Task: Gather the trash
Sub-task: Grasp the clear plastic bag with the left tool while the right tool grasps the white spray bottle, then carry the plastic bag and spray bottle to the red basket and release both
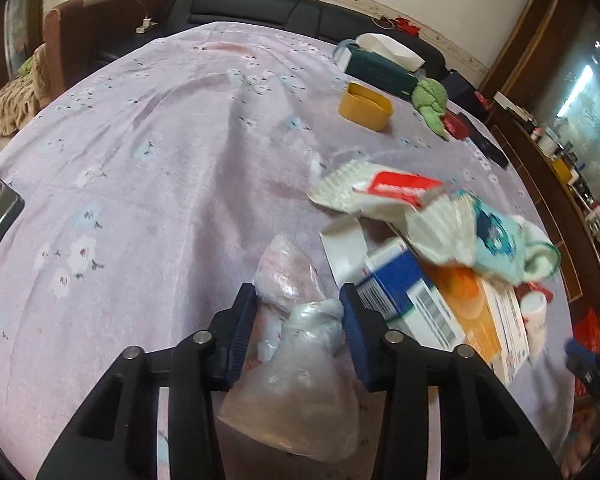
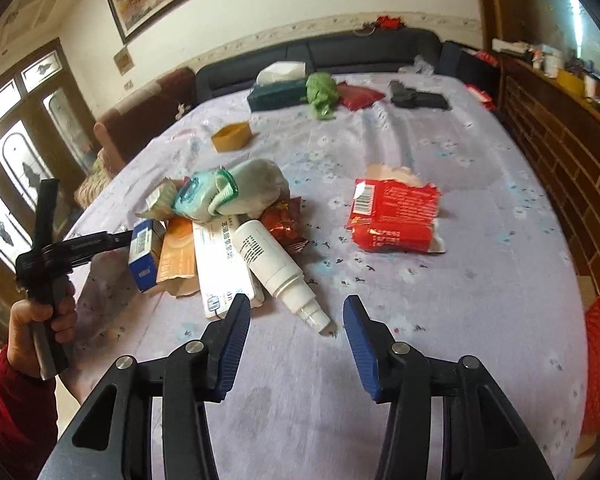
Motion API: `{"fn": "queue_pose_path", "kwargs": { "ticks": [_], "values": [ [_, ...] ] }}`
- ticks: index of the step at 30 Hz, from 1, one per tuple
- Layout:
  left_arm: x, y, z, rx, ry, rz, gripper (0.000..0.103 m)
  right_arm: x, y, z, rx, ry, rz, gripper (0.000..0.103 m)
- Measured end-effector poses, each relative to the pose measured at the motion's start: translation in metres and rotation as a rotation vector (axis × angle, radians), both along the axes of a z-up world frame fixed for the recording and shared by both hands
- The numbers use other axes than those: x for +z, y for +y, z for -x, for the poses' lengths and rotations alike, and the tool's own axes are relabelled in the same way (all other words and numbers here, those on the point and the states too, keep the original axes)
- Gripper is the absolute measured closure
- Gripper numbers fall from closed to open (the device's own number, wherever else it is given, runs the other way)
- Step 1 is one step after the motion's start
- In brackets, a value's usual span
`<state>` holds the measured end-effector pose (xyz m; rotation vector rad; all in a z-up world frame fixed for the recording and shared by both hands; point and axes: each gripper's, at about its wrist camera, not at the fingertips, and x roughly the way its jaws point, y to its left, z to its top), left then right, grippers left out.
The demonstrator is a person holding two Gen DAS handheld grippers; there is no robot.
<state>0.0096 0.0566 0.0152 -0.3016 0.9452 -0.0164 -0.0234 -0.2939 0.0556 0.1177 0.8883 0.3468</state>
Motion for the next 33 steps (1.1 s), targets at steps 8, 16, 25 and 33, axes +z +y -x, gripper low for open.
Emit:
{"fn": "queue_pose_path", "kwargs": {
  "ticks": [8, 16, 25, 33],
  "values": [
    [0.02, -0.015, 0.038, -0.054, -0.103, -0.076, 0.066, -0.025, 0.021, -0.033, 0.06, 0.036, 0.069, 0.062],
    [0.035, -0.047, 0.063, -0.138, -0.176, -0.111, 0.066, -0.034, 0.042, -0.041, 0.096, 0.005, 0.127, 0.068],
    [0.039, -0.081, 0.065, -0.218, -0.192, -0.132, 0.066, -0.037, 0.052, -0.046, 0.104, 0.006, 0.161, 0.068],
    [0.046, -0.109, 0.069, -0.275, -0.211, -0.136, 0.066, -0.02, 0.035, -0.025, 0.038, -0.037, 0.082, 0.07]
  ]
}}
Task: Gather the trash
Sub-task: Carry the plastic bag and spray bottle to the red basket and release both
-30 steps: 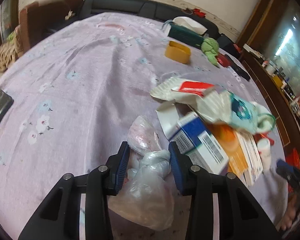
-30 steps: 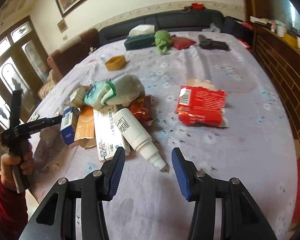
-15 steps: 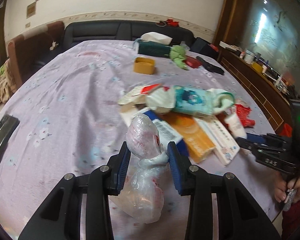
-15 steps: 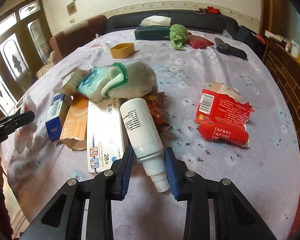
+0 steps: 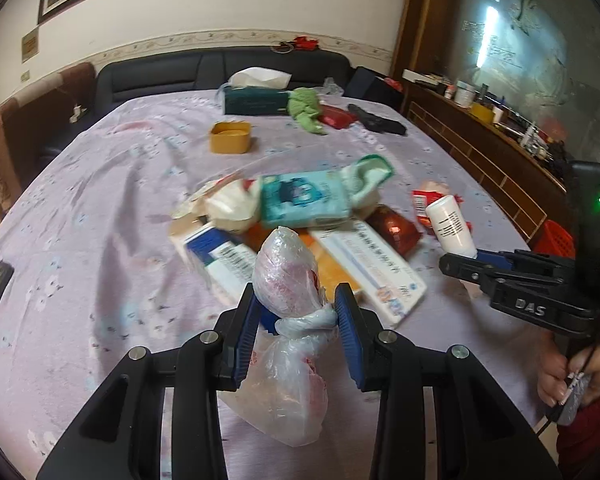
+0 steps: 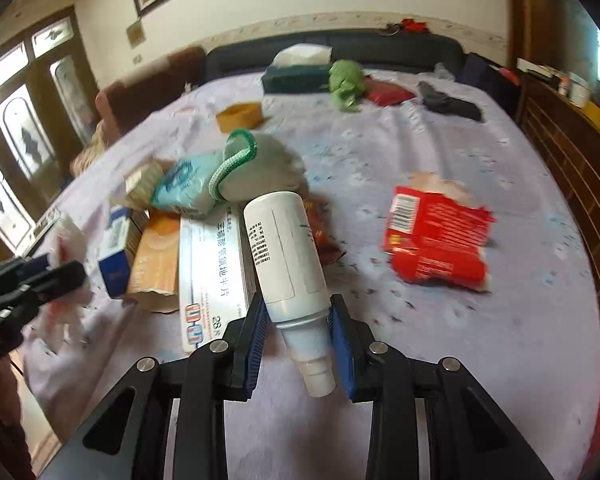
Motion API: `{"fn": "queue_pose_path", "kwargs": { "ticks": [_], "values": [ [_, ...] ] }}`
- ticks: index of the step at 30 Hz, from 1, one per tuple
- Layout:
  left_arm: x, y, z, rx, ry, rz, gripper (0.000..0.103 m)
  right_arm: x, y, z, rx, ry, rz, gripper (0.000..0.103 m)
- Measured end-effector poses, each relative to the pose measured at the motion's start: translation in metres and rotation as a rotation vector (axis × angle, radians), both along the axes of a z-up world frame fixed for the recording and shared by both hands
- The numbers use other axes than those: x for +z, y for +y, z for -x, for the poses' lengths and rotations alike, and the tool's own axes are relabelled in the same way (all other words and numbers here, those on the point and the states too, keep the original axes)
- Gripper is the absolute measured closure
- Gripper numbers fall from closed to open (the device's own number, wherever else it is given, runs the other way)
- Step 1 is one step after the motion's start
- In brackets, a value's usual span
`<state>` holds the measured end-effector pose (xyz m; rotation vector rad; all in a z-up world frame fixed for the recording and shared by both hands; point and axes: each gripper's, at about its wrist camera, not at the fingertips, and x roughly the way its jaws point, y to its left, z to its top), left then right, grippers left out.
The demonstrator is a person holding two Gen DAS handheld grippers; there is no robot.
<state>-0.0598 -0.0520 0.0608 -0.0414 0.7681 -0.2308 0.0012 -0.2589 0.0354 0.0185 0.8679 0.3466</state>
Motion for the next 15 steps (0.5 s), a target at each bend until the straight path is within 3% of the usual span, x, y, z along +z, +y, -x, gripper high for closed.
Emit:
{"fn": "queue_pose_path", "kwargs": {
  "ticks": [8, 15],
  "values": [
    [0.018, -0.062, 0.011, -0.15, -0.029, -0.007, 0.066, 0.019, -0.05, 0.045, -0.113, 0.01, -0.153, 0.07],
    [0.033, -0.147, 0.018, -0.336, -0.033, -0.012, 0.066, 0.04, -0.139, 0.094, -0.308, -0.047, -0.269, 0.07]
  ]
}}
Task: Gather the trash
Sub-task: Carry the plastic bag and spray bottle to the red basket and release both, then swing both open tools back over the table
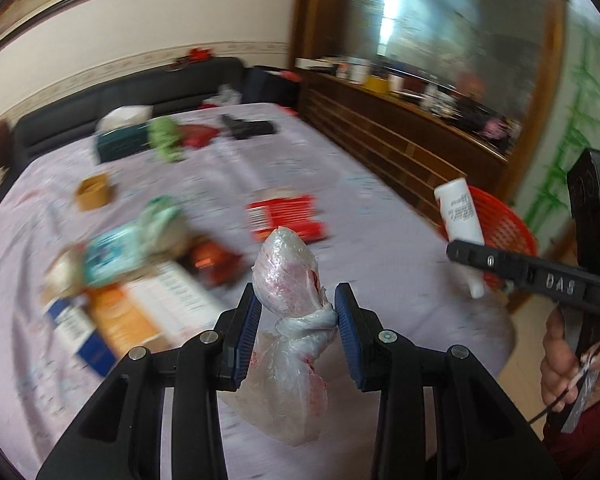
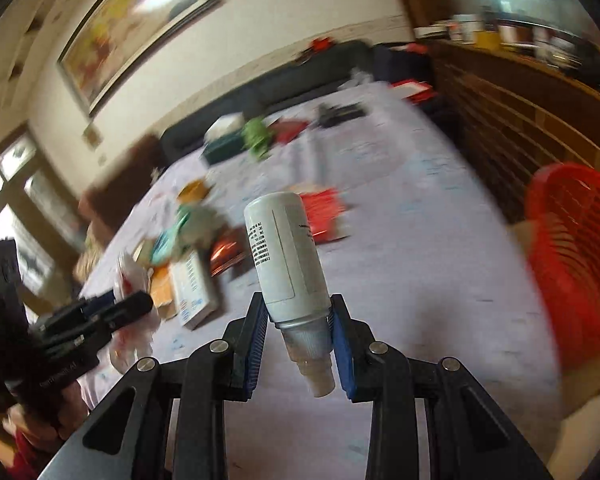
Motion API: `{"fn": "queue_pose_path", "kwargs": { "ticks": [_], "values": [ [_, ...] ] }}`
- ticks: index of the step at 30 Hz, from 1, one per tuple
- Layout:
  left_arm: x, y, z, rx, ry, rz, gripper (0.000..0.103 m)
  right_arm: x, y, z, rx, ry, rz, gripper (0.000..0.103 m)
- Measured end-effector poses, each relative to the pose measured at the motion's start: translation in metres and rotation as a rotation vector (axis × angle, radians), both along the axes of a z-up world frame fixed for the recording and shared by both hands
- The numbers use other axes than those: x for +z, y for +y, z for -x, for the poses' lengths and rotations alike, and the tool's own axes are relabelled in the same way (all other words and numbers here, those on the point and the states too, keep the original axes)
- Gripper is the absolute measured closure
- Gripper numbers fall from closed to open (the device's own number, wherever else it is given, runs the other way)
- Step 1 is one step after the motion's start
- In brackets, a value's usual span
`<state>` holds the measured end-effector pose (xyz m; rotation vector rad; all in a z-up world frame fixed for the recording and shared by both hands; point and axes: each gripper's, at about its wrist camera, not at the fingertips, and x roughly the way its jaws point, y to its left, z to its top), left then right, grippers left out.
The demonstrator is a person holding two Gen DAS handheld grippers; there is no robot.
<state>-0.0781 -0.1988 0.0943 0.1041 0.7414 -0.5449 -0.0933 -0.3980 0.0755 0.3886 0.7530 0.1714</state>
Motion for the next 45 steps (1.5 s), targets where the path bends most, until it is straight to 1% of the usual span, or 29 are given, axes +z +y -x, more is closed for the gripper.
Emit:
{"fn": "queue_pose_path", "kwargs": {
  "ticks": [6, 7, 11, 14, 17, 21, 22, 23, 24, 25, 26, 27, 28, 32, 36, 39, 41, 45],
  "values": [
    [0.013, -0.09, 0.0, -0.166, 0.004, 0.009, 0.066, 0.021, -0.081, 0.03, -0.196, -0.032, -0.001, 0.07],
    [0.014, -0.1, -0.002, -0.181, 0.007, 0.01, 0.066, 0.024, -0.098, 0.036, -0.236, -0.035, -0.004, 0.07],
    [0.018, -0.16, -0.011, -0.272, 0.042, 0.018, 0.066, 0.029, -0.147, 0.049, -0.34, -0.033, -0.028, 0.07],
    [0.016, -0.206, -0.014, -0.322, 0.055, 0.009, 0.066, 0.028, -0.182, 0.053, -0.406, -0.027, -0.058, 0.07],
    [0.013, -0.245, -0.015, -0.369, 0.067, 0.01, 0.066, 0.024, -0.209, 0.056, -0.449, -0.02, -0.082, 0.069],
    [0.003, -0.287, -0.019, -0.399, 0.089, 0.002, 0.066, 0.015, -0.237, 0.056, -0.482, -0.003, -0.099, 0.069],
    [0.001, -0.293, -0.02, -0.396, 0.085, -0.001, 0.065, 0.012, -0.242, 0.056, -0.488, 0.001, -0.099, 0.069],
    [-0.001, -0.299, -0.023, -0.389, 0.084, -0.002, 0.061, 0.008, -0.248, 0.058, -0.494, 0.005, -0.101, 0.068],
    [-0.003, -0.302, -0.025, -0.387, 0.086, 0.003, 0.053, 0.006, -0.253, 0.056, -0.494, 0.011, -0.103, 0.068],
    [-0.002, -0.302, -0.027, -0.38, 0.086, 0.006, 0.05, 0.003, -0.256, 0.055, -0.493, 0.015, -0.099, 0.067],
    [-0.002, -0.301, -0.027, -0.374, 0.083, 0.009, 0.044, 0.001, -0.259, 0.054, -0.497, 0.017, -0.094, 0.064],
    [-0.002, -0.297, -0.027, -0.368, 0.077, 0.009, 0.043, 0.001, -0.262, 0.053, -0.507, 0.017, -0.084, 0.061],
    [-0.001, -0.296, -0.027, -0.365, 0.074, 0.008, 0.043, 0.001, -0.263, 0.054, -0.509, 0.011, -0.081, 0.055],
    [0.002, -0.277, -0.027, -0.346, 0.08, 0.025, 0.043, 0.006, -0.26, 0.061, -0.527, -0.022, -0.057, 0.055],
    [0.003, -0.244, -0.021, -0.302, 0.076, 0.038, 0.038, 0.011, -0.247, 0.067, -0.504, -0.047, -0.082, 0.055],
    [0.002, -0.21, -0.015, -0.259, 0.069, 0.029, 0.037, 0.014, -0.222, 0.067, -0.451, -0.058, -0.074, 0.055],
    [0.003, -0.188, -0.013, -0.233, 0.073, 0.038, 0.037, 0.015, -0.2, 0.064, -0.403, -0.059, -0.063, 0.053],
    [0.003, -0.139, -0.012, -0.166, 0.077, 0.046, 0.037, 0.015, -0.153, 0.05, -0.298, -0.044, -0.051, 0.052]
  ]
}}
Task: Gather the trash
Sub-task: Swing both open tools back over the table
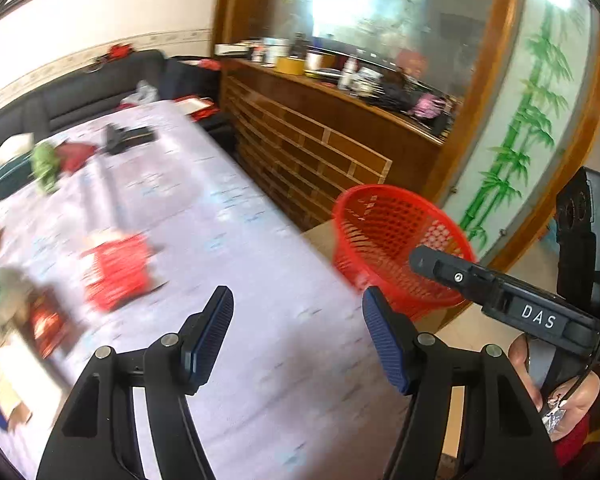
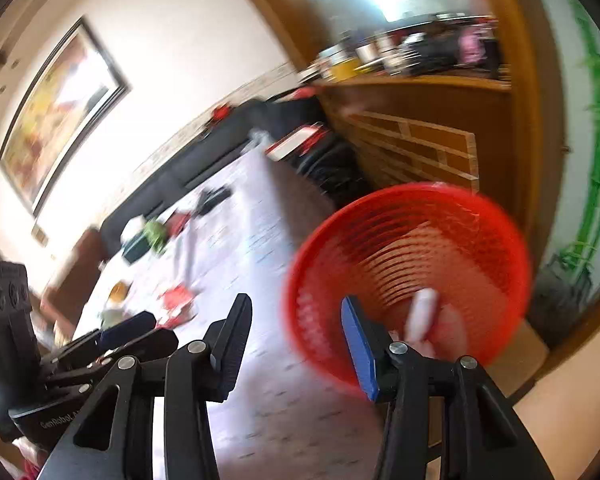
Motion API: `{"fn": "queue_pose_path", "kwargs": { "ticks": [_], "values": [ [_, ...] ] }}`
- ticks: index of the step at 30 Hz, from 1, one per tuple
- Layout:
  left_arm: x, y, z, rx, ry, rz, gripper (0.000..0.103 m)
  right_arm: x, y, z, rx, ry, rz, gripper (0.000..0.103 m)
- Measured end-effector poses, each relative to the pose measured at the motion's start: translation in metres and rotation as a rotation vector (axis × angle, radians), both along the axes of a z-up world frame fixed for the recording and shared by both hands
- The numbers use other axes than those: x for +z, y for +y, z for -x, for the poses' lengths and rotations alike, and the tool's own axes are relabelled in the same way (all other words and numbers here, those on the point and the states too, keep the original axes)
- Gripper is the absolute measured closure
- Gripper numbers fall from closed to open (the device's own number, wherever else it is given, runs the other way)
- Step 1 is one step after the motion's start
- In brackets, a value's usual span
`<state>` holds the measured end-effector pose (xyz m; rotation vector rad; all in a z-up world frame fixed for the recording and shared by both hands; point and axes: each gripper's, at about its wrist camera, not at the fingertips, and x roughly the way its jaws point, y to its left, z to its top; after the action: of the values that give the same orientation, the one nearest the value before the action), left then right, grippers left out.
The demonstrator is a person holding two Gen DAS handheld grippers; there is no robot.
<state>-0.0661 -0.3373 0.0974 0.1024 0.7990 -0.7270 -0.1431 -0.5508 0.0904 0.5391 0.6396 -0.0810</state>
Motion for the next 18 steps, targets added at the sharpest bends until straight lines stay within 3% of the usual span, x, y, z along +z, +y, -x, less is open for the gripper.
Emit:
{"fn": "queue_pose_path", "kwargs": {
  "ticks": [9, 18],
  "values": [
    [-0.011, 0.131, -0.005, 0.231, 0.028, -0.003, 0.037, -0.009, 0.094, -0.038, 0.193, 0.064, 0.041, 0.052],
    [-0.036, 0.291, -0.033, 0.653, 0.13, 0.01, 0.037, -0.011, 0.171, -0.07, 0.35, 0.099, 0.097, 0.05]
  ]
}}
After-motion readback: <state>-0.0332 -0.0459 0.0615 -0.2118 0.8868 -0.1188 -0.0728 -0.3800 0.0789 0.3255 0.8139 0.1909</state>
